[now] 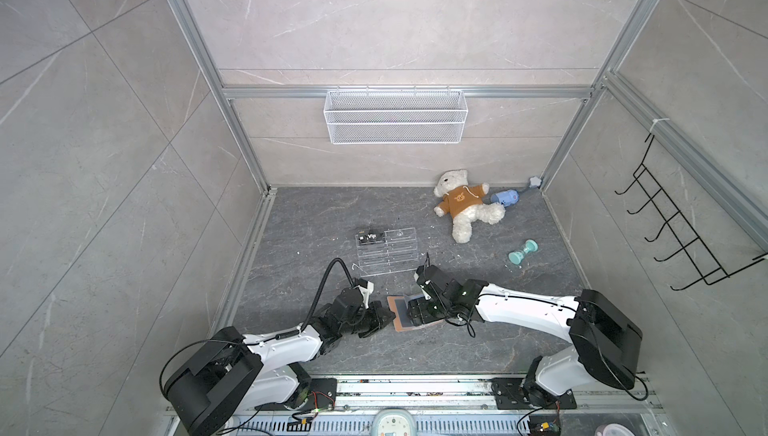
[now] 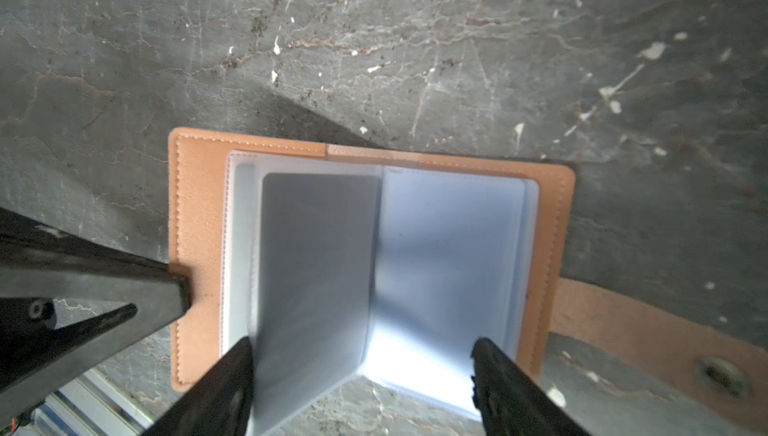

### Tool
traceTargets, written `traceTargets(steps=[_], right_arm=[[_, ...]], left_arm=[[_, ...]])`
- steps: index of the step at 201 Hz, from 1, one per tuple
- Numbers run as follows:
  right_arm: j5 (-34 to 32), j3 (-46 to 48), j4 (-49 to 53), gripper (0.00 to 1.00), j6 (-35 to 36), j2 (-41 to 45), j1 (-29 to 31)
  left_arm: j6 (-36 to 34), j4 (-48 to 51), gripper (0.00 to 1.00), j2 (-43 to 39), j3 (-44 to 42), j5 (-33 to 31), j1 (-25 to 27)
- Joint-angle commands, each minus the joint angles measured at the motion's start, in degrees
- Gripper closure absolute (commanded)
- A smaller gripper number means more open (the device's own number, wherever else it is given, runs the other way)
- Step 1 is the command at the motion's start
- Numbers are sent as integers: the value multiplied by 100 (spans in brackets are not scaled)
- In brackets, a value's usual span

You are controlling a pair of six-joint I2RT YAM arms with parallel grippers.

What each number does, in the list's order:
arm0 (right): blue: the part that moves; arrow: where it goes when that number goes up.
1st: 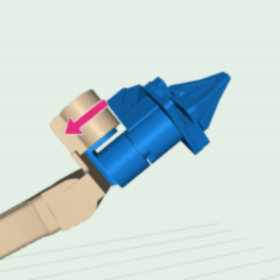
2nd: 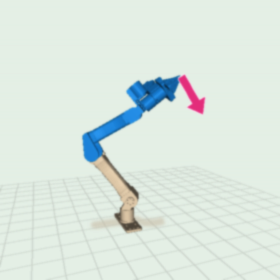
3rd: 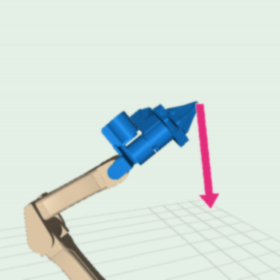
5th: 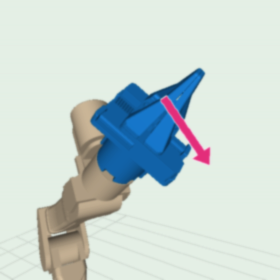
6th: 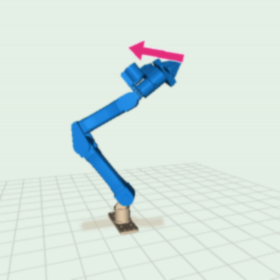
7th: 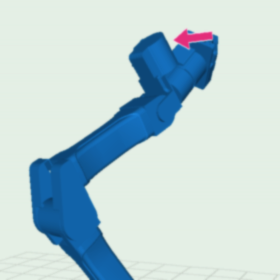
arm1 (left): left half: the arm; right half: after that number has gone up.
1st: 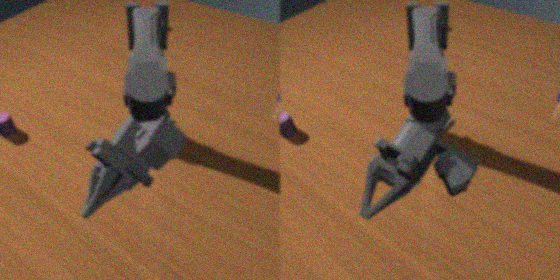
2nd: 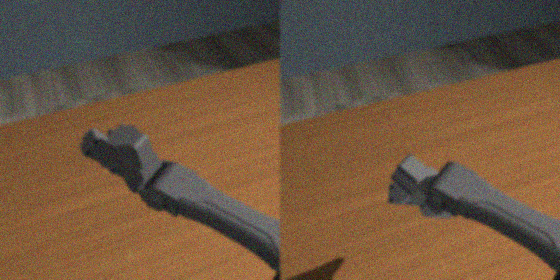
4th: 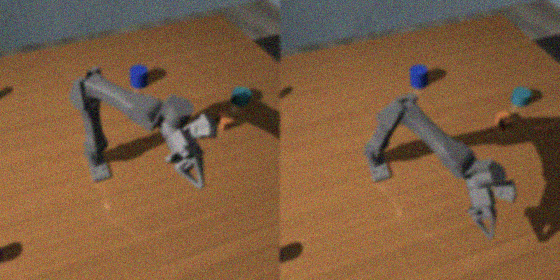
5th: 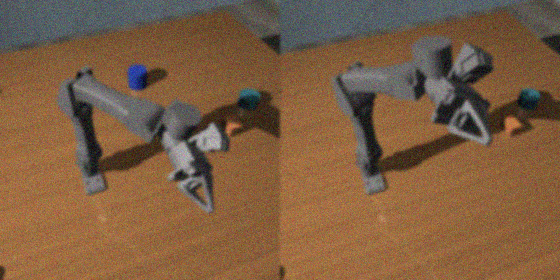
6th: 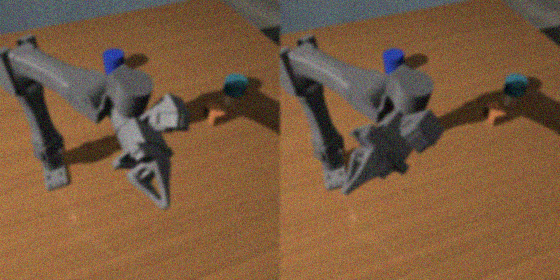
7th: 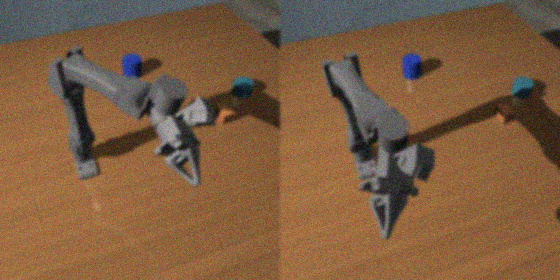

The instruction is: Take the credit cards out of the card holder

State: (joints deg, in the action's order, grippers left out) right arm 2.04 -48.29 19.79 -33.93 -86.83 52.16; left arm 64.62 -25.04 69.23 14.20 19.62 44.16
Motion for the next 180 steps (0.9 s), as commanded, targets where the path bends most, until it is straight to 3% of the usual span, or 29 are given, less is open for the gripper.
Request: traceTargets(steps=[1, 97, 133, 153, 180], right_arm=[[-187, 198, 275, 18, -113, 261, -115], [-11, 643, 320, 18, -105, 838, -542], [323, 790, 85, 24, -114, 1053, -760], [534, 884, -72, 33, -123, 1176, -887], [802, 986, -274, 54, -107, 1314, -1060]], left_arm=[[-245, 84, 100, 31, 169, 95, 29], [-648, 669, 100, 187, 417, 81, 29], [-692, 980, 61, 111, 479, -107, 31], [-718, 1406, 52, -183, 521, -369, 29], [-926, 2565, 41, -836, 883, -862, 26]])
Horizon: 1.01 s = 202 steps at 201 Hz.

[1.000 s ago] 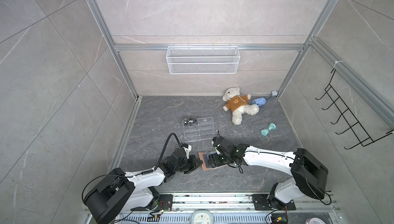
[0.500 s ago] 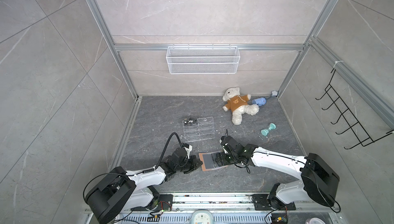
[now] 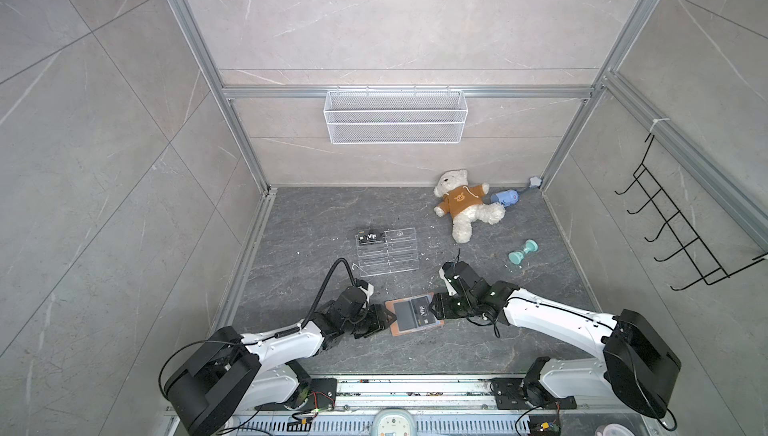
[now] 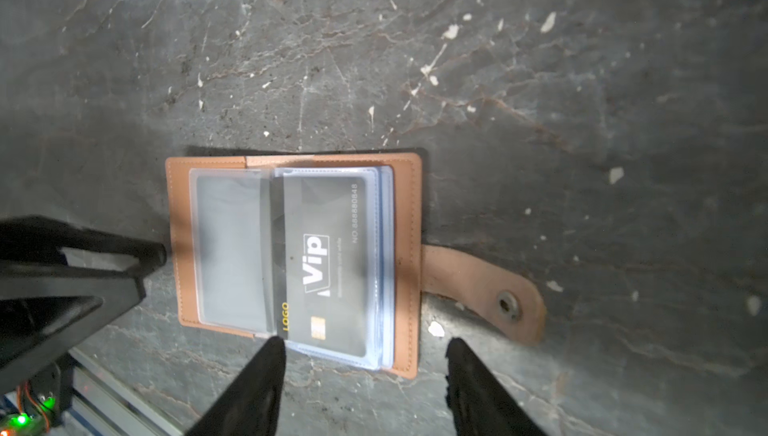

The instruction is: Take the credit cards out of the card holder

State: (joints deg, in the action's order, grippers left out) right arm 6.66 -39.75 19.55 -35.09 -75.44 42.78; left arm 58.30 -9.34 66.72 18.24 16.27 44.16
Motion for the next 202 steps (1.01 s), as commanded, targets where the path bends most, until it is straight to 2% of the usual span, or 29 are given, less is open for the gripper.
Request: traceTargets(steps=[1, 33, 69, 76, 126, 202], right_arm=[[352, 137, -259, 55, 10, 182, -126], [614, 193, -456, 78, 37, 138, -278], [749, 187, -635, 94, 55, 2, -363], [776, 174, -658, 100, 53, -25, -372], [832, 195, -749, 100, 78, -168, -409], [942, 257, -983, 100, 105, -393, -453]], left_arm=[[-307, 1049, 41, -609, 501, -550, 28], [-486, 1798, 33, -1242, 884, -850, 31], [-266, 1437, 35, -1038, 1109, -545, 142], [-190, 1314, 35, -950, 1132, -510, 191], [287, 469, 41, -356, 1133, -211, 441], [932, -695, 51, 454, 999, 315, 488]])
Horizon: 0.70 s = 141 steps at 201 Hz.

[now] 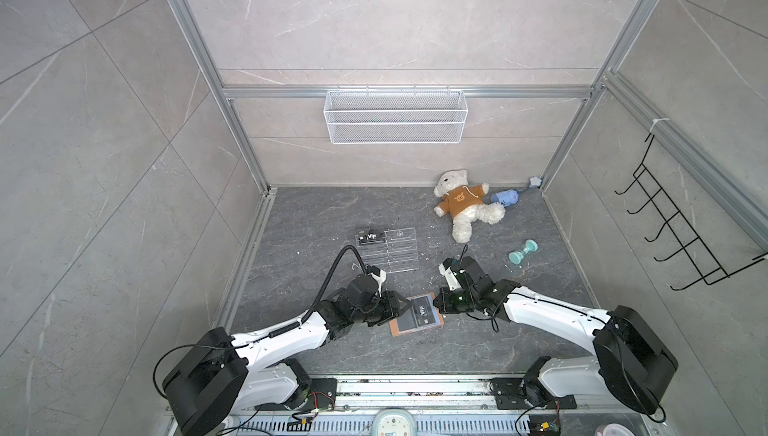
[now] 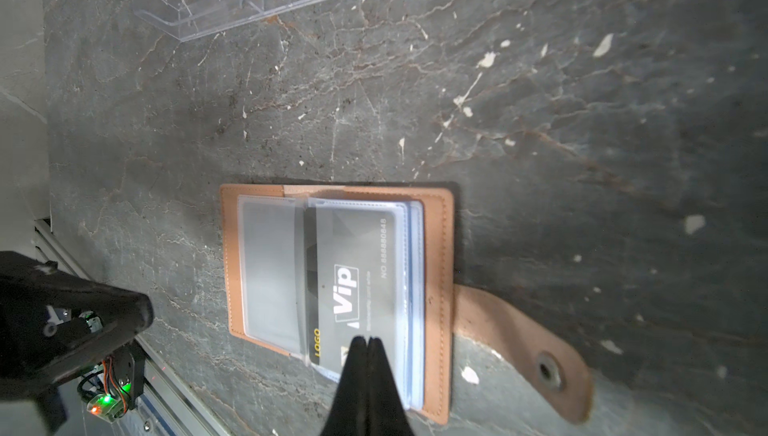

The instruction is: Take the credit cards out of the card holder

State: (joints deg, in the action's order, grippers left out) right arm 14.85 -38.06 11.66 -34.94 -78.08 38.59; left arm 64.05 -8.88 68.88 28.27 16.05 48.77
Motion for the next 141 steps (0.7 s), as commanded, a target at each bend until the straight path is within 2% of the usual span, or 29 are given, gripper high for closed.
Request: traceTargets(steps=[1, 54, 141], right_arm=[[123, 89, -196, 100, 91, -137, -35], [203, 115, -416, 100, 89, -396, -41], [290, 282, -803, 100, 16, -776, -48]], left_arm=[[368, -761, 51, 248, -9, 341, 27], [651, -1231, 56, 742, -83, 520, 43], [973, -2013, 62, 1209, -486, 464, 54]])
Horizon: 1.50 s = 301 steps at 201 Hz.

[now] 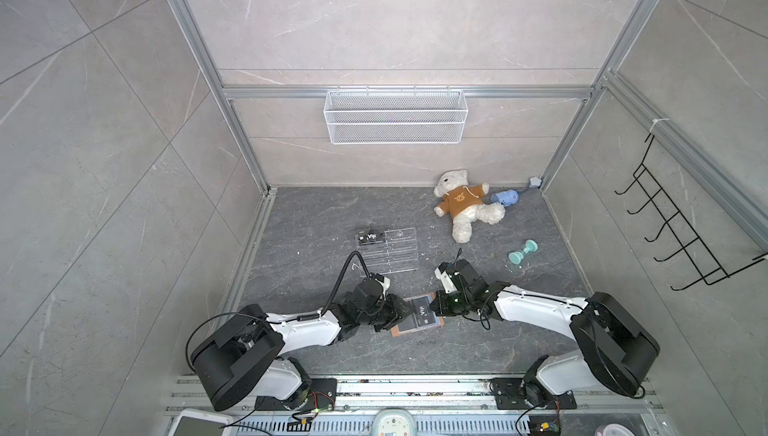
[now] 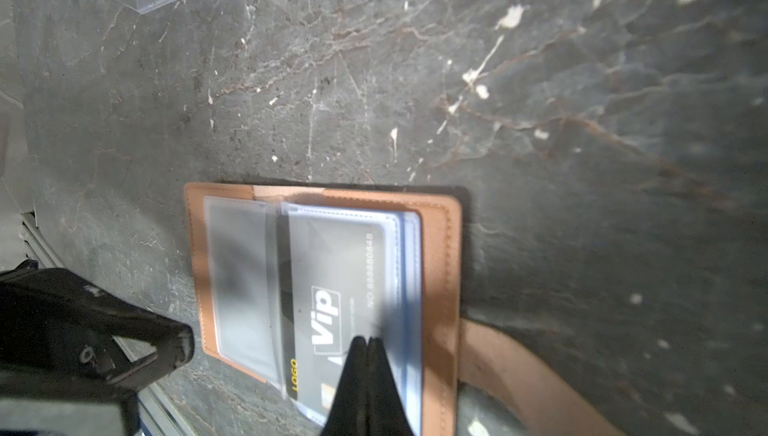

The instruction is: Take the credit cards out of the card holder

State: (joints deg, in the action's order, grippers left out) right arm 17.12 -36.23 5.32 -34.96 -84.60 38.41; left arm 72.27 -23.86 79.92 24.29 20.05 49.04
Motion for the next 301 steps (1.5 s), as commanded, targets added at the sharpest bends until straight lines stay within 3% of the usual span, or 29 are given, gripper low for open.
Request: traceTargets(steps=[1, 134, 208, 301], right_arm=[[63, 103, -175, 100, 17, -126, -29], [331, 353, -541, 100, -152, -232, -19], [388, 394, -574, 100, -143, -247, -26], [405, 450, -591, 100, -143, -232, -21]], left_arm=[[149, -524, 62, 108, -85, 58, 23], [473, -2221, 69, 840, -586, -352, 72], [778, -3475, 73, 1691, -685, -471, 160], [982, -4532, 89, 2398, -885, -603, 212]])
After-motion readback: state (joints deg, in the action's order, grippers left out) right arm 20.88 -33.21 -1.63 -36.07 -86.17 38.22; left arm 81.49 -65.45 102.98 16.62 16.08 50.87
